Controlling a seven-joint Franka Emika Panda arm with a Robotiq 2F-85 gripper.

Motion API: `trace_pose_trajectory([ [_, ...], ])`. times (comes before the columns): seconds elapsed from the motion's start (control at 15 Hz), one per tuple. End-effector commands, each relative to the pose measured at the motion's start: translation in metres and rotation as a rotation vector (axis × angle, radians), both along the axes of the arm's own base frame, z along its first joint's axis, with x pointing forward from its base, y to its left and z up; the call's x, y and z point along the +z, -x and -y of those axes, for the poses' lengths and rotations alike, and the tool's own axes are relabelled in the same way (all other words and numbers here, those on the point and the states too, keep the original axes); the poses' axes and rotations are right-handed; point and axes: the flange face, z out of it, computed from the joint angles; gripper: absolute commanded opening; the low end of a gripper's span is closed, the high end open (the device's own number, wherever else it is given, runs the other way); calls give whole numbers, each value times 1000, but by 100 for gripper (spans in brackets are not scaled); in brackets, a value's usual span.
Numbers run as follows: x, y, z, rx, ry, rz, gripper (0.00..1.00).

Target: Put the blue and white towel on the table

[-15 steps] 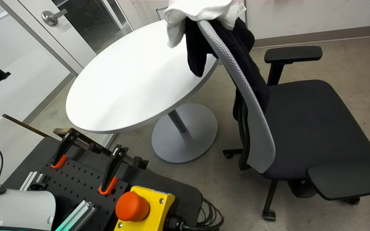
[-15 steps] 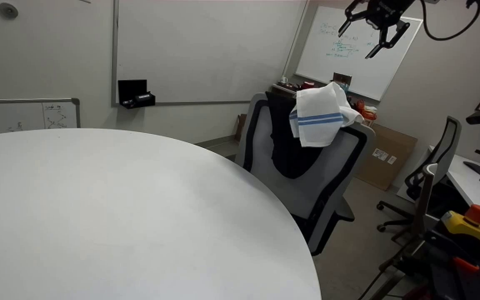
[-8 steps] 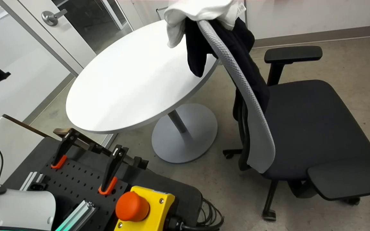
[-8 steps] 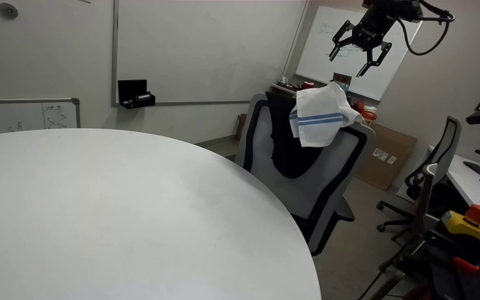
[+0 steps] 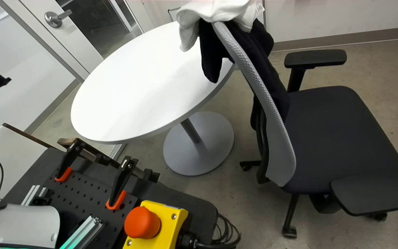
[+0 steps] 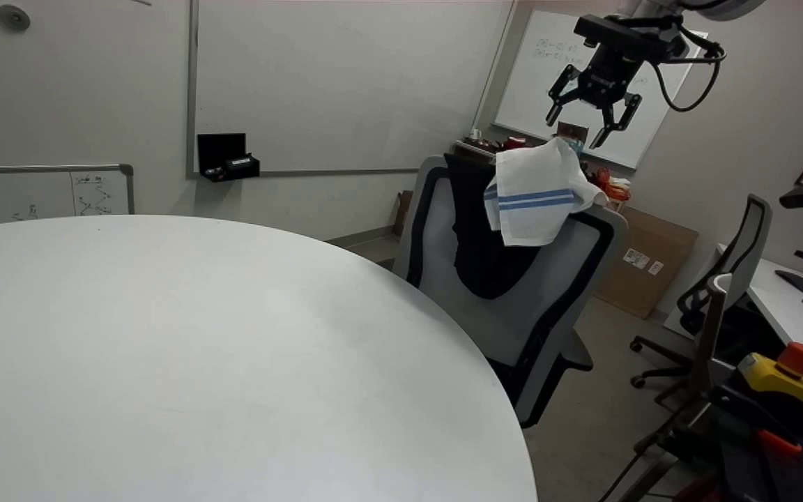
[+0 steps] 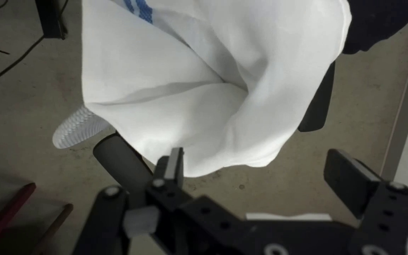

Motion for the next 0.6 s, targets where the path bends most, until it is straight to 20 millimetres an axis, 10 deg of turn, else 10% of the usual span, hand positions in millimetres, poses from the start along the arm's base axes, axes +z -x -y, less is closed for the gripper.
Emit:
trace_pose_trajectory([
  [0.0, -14, -13, -9, -13, 6, -41, 100],
  [0.53, -31, -20, -31, 23, -11, -58, 29],
])
